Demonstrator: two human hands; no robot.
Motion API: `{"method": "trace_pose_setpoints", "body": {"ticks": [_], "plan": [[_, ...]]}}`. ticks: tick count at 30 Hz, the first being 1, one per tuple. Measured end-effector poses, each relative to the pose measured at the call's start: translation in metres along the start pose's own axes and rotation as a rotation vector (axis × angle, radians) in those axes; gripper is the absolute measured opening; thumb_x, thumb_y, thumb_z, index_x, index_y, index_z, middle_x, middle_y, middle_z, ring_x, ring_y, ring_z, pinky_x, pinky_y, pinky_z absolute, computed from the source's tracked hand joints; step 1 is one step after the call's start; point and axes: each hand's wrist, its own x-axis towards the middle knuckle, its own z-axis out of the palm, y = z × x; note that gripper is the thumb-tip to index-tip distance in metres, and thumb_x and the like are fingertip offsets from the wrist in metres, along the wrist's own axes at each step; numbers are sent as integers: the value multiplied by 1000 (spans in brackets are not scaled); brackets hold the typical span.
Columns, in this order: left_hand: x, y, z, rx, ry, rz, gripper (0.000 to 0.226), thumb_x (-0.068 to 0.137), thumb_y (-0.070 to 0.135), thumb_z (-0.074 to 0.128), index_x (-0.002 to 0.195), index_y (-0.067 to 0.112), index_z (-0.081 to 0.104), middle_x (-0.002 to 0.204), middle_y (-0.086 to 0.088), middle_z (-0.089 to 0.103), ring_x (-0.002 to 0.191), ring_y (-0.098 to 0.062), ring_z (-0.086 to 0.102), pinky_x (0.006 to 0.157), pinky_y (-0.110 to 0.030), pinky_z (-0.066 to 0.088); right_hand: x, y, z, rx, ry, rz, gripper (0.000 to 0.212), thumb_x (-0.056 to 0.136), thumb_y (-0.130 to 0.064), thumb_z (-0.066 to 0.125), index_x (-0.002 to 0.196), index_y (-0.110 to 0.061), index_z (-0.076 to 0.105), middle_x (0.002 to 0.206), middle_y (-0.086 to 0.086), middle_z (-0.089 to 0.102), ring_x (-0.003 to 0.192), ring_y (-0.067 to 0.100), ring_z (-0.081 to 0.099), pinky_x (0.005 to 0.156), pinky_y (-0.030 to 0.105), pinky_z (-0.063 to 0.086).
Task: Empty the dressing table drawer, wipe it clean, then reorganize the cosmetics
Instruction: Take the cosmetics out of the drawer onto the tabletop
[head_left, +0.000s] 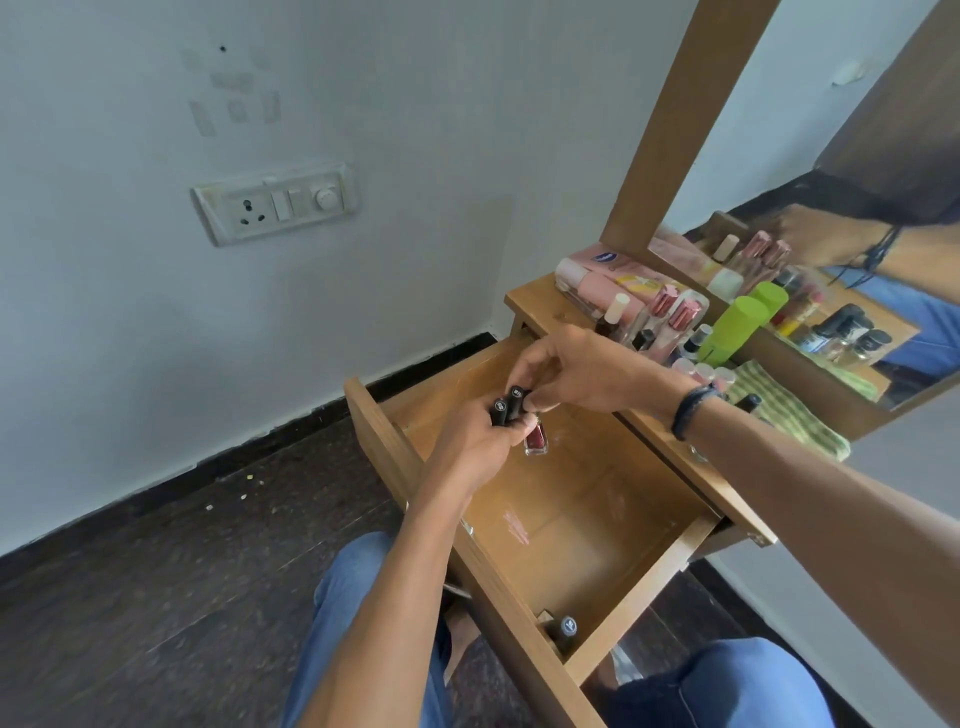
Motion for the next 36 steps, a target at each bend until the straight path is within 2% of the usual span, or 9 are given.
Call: {"method": "trace_pose_setpoints", "body": {"ticks": [4, 8, 11, 14, 16, 23, 29, 33, 36], "plan": [[-1, 3, 4, 13, -16, -16, 14, 98, 39, 64, 87, 31, 61, 85, 8, 67, 72, -12, 60, 59, -22, 41, -5, 9, 1, 23, 29, 38, 15, 86, -9, 79, 94, -20, 75, 91, -4, 76, 85, 10, 72, 86, 36, 61], [0, 4, 3, -34, -8, -34, 25, 99, 40, 60, 106, 17, 68, 91, -2, 65, 71, -16, 56, 59, -20, 44, -13, 8, -14, -49, 123, 74, 18, 85, -14, 81, 94, -25, 72, 97, -7, 71, 89, 9, 68, 87, 36, 59], [1, 5, 2, -55, 47, -39, 33, 99, 40, 58, 109, 10, 68, 93, -6, 69, 72, -18, 58, 60, -21, 46, -13, -4, -42, -68, 269, 66, 19, 84, -13, 81, 89, -28, 70, 94, -10, 71, 87, 6, 68, 82, 31, 59], [2, 4, 0, -78, 107, -34, 27, 98, 43, 60, 102, 18, 69, 98, -3, 72, 76, -18, 67, 64, -23, 51, -2, -16, -74, -154, 496, 83, 19, 83, -11, 79, 85, -26, 68, 93, -10, 69, 86, 7, 66, 66, 20, 49], [2, 2, -1, -77, 119, -32, 25, 98, 43, 61, 100, 19, 68, 95, 1, 72, 84, -20, 70, 68, -26, 54, 10, -17, -88, -219, 571, 121, 25, 82, -5, 76, 82, -27, 65, 89, -10, 66, 86, 12, 65, 65, 20, 44], [7, -3, -4, -83, 112, -15, 20, 98, 38, 62, 103, 21, 71, 93, 1, 72, 78, -13, 67, 70, -27, 57, 31, -8, -84, -438, 478, 195, 27, 84, 7, 61, 94, -18, 63, 88, -6, 60, 74, 12, 56, 55, 21, 35], [7, -2, -1, -124, 119, -1, 22, 98, 37, 63, 107, 18, 70, 93, 2, 71, 72, -8, 64, 51, -10, 47, 28, -4, -77, -553, 435, 252, 21, 90, 1, 59, 99, -18, 62, 85, -4, 60, 67, 6, 48, 52, 20, 29], [8, 0, 3, -221, 99, 1, 22, 97, 34, 66, 110, 17, 71, 95, 4, 71, 83, -8, 66, 57, -13, 51, 27, -2, -80, -565, 422, 253, 20, 90, 0, 63, 102, -16, 64, 95, 1, 64, 71, 11, 51, 53, 20, 31], [8, 0, 5, -242, 89, 16, 22, 97, 33, 66, 111, 17, 71, 94, 3, 71, 84, -7, 66, 57, -13, 51, 23, -11, -80, -566, 438, 148, 15, 92, -13, 69, 103, -23, 67, 103, -4, 64, 84, 13, 60, 57, 18, 38]]}}
